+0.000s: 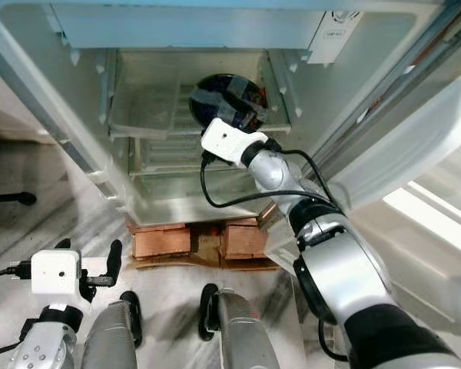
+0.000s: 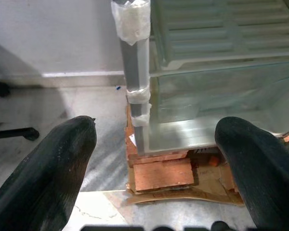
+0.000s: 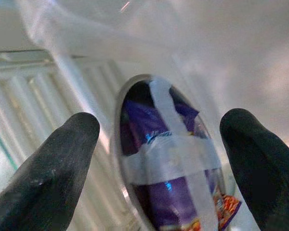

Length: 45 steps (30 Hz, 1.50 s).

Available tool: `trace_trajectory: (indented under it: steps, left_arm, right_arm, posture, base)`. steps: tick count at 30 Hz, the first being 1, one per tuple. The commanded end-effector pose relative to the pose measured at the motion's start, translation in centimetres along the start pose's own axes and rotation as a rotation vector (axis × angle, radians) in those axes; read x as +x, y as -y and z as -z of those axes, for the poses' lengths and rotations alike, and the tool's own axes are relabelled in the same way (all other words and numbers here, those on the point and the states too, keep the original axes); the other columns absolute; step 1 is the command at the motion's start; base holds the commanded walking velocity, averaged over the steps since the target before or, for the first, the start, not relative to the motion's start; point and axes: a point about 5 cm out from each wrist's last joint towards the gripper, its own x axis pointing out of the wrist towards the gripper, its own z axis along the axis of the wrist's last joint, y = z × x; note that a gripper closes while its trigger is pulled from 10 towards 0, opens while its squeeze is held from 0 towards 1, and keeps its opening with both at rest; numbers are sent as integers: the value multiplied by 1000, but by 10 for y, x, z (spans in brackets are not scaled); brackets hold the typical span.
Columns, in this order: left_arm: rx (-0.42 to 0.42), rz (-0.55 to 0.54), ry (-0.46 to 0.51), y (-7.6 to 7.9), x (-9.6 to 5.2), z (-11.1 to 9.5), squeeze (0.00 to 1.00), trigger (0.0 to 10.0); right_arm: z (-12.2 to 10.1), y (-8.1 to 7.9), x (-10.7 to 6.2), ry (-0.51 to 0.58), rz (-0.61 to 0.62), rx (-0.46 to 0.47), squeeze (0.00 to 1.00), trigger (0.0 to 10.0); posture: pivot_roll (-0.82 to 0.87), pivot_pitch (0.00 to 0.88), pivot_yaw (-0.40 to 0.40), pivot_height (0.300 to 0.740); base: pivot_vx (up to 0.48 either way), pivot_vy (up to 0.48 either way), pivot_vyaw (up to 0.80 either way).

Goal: Restocking fridge

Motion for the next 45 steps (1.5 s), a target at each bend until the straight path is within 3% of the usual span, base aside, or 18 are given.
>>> trace_trajectory:
  steps: [1, 10, 13, 15, 16, 17, 18, 19, 20, 21, 26, 27, 29, 33, 35, 39, 41, 45]
  left_arm:
    - [9, -9, -26, -1, -3, 6, 0, 10000]
    - [14, -9, 7, -2, 4, 5, 0, 10000]
    - [19, -16, 27, -4, 11, 2, 0, 10000]
    - [8, -30, 30, -5, 19, 3, 0, 10000]
    - [8, -30, 30, -5, 19, 3, 0, 10000]
    - [8, -27, 34, -5, 21, 3, 0, 10000]
    - [12, -25, 33, -5, 25, 4, 0, 10000]
    - [12, -25, 33, -5, 25, 4, 0, 10000]
    - [15, -19, 35, -4, 29, 6, 0, 10000]
    - [28, -12, 39, -4, 32, 7, 0, 10000]
    - [41, -6, 48, -5, 42, 8, 0, 10000]
    - [54, 1, 59, -5, 47, 8, 0, 10000]
    - [69, 14, 71, -5, 52, 6, 0, 10000]
    - [102, 21, 82, -6, 60, 7, 0, 10000]
    - [103, 23, 85, -8, 66, 8, 0, 10000]
    - [116, 27, 87, -10, 71, 11, 0, 10000]
    - [135, 19, 84, -13, 73, 13, 0, 10000]
    - [143, 0, 85, -20, 75, 14, 0, 10000]
  right_arm:
    - [8, -3, -6, -18, -19, 16, 1000, 10000]
    - [5, 6, -6, 18, 16, 49, 1000, 10000]
    - [6, 11, -9, 36, 35, 112, 1000, 10000]
    - [10, 9, -14, 52, 26, 252, 1000, 10000]
    - [10, 9, -14, 52, 26, 252, 1000, 10000]
    - [13, 5, -18, 64, 16, 336, 906, 10000]
    - [16, 0, -20, 66, 8, 392, 729, 10000]
    - [16, 0, -20, 66, 8, 392, 729, 10000]
    - [18, -11, -27, 87, -8, 469, 0, 10000]
    - [23, -21, -36, 100, 13, 557, 0, 10000]
    - [28, -35, -54, 99, 69, 662, 0, 10000]
    - [32, -42, -65, 76, 123, 748, 0, 10000]
    - [37, -47, -76, 55, 154, 773, 0, 10000]
    - [40, -60, -91, 24, 124, 706, 0, 10000]
    - [40, -74, -104, -5, 93, 737, 0, 10000]
    - [41, -83, -113, -48, 88, 776, 0, 10000]
    - [38, -90, -122, -45, 36, 695, 0, 10000]
    - [39, -95, -134, -73, 54, 717, 0, 10000]
  posture:
    - [230, 215, -172, 740]
    - [230, 203, -165, 740]
    - [223, 183, -167, 740]
    - [205, 163, -167, 740]
    - [205, 163, -167, 740]
    - [200, 159, -167, 740]
    - [183, 138, -165, 740]
    - [183, 138, -165, 740]
    - [175, 122, -165, 740]
    - [166, 105, -165, 740]
    - [150, 57, -148, 740]
    - [144, 37, -137, 740]
    - [140, 22, -128, 740]
    - [124, 0, -104, 740]
    - [115, 0, -93, 740]
    - [108, 0, -84, 740]
    - [102, 0, -75, 740]
    - [105, 0, -66, 740]
  base:
    - [0, 0, 0]
    - [0, 0, 0]
    - [0, 0, 0]
    - [0, 0, 0]
    - [0, 0, 0]
    - [0, 0, 0]
    - [0, 0, 0]
    - [0, 0, 0]
    - [0, 0, 0]
    - [0, 0, 0]
    - [0, 0, 0]
    - [0, 0, 0]
    - [-129, 0, 0]
    - [-264, 0, 0]
    - [-262, 0, 0]
    - [-262, 0, 0]
    - [-274, 0, 0]
    - [-277, 0, 0]
